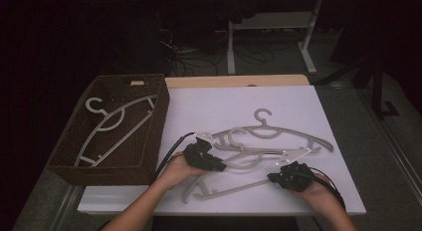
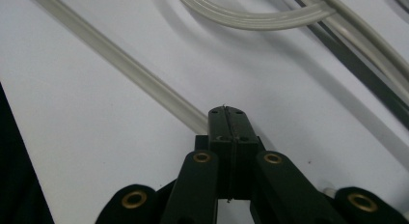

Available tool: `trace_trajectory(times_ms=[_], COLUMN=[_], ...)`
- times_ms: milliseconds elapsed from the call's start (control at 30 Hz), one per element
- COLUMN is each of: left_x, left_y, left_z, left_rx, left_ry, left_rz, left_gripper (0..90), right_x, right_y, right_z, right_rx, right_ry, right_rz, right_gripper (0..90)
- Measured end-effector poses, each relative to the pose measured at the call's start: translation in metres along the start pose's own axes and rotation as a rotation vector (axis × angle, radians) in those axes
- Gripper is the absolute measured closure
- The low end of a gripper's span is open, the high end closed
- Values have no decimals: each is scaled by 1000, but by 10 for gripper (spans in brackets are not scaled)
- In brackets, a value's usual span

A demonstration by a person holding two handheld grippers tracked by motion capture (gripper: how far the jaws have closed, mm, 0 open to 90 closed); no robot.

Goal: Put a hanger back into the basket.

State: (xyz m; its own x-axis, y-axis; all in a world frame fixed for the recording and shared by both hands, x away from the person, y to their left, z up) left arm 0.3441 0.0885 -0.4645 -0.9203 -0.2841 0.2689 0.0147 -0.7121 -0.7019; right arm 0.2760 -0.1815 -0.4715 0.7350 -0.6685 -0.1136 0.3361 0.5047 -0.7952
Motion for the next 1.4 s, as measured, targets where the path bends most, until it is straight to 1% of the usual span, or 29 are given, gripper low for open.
trace_trajectory(times_ms=[100, 167, 267, 300, 333, 433, 500, 567, 633, 667, 700, 733, 767, 867, 933, 1067, 1167, 1267, 1400], left_x=[2, 3, 6, 8, 9, 11, 14, 16, 18, 19, 19, 20, 21, 21, 21, 21, 20, 18, 16], left_y=[1, 0, 0, 1, 0, -3, -5, -9, -14, -18, -18, -23, -25, -32, -38, -53, -64, -78, -105], left_z=[0, 1, 3, 4, 4, 7, 9, 12, 15, 16, 16, 18, 19, 20, 21, 24, 29, 34, 43], left_rx=[-5, 3, 7, 4, 6, 17, 29, 47, 85, 96, 96, 112, 117, 136, 145, 184, 190, 198, 217], left_ry=[8, 6, 17, 26, 30, 34, 39, 47, 41, 47, 47, 56, 57, 56, 60, 61, 70, 66, 64], left_rz=[-9, -29, -41, -37, -33, -38, -29, -21, -17, -11, -11, 11, 19, 43, 58, 101, 142, 175, 229], left_gripper=[697, 686, 710, 741, 754, 771, 777, 785, 796, 799, 801, 801, 802, 803, 804, 805, 805, 805, 805], right_x=[0, 1, 1, 1, 1, 1, 1, 1, 1, 0, 0, 0, -1, -3, -4, -5, -4, -3, -2], right_y=[0, -1, -1, -1, -1, -1, -1, -2, -5, -6, -6, -8, -11, -14, -16, -20, -23, -24, -25], right_z=[0, 0, -1, -1, -1, -2, -2, -1, 0, 1, 1, 3, 5, 7, 8, 11, 14, 15, 16], right_rx=[0, -2, -5, -6, -6, -6, -5, 0, 17, 28, 28, 43, 65, 91, 106, 143, 172, 190, 211], right_ry=[-4, -2, 1, 0, 0, 1, -1, 0, 2, 2, 2, -1, 1, -5, 0, 3, 6, 6, 12], right_rz=[-1, -2, 1, 1, 0, -2, -2, -2, 3, 4, 4, 7, 15, 23, 30, 40, 43, 39, 34], right_gripper=[890, 890, 890, 890, 890, 890, 889, 889, 888, 888, 888, 887, 865, 828, 792, 711, 657, 620, 527])
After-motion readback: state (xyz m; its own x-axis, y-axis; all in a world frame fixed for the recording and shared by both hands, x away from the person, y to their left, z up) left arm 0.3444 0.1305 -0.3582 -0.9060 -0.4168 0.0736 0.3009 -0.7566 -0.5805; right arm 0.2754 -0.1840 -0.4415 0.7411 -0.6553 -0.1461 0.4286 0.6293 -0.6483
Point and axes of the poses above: each handheld gripper's, and its own axes: y roughly forward along the jaws, z roughly out of its top, x roughly to its right, the point moved 3 cm from there along y, roughly forward along the jaws, and after that the axes turned 6 degrees about y, right-handed, at the moved point
